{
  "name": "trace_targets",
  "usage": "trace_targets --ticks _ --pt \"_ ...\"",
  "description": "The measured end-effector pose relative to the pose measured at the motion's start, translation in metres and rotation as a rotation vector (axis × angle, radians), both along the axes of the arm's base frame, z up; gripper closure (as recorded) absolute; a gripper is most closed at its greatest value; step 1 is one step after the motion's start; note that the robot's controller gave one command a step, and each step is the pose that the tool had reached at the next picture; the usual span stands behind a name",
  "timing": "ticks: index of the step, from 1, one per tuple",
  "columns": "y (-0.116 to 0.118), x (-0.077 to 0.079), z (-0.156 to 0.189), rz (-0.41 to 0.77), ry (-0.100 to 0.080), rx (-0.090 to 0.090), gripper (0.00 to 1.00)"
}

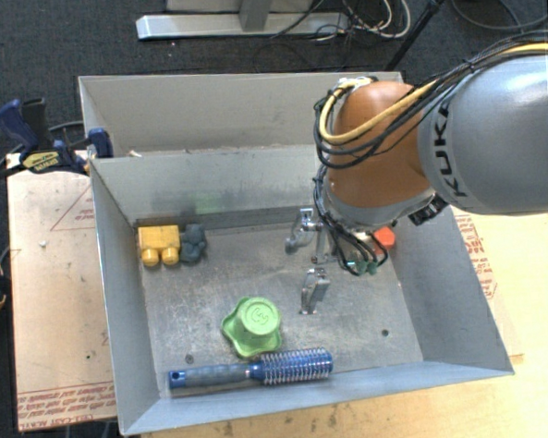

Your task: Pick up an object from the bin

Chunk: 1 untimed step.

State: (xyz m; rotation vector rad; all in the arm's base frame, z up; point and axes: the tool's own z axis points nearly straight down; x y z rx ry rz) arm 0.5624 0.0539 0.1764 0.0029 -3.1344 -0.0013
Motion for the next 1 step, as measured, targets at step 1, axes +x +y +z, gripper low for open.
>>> trace_targets --ticks 1 --pt "0.0678 -0.0277 -0.1020 0.191 -0.027 0.000 0.00"
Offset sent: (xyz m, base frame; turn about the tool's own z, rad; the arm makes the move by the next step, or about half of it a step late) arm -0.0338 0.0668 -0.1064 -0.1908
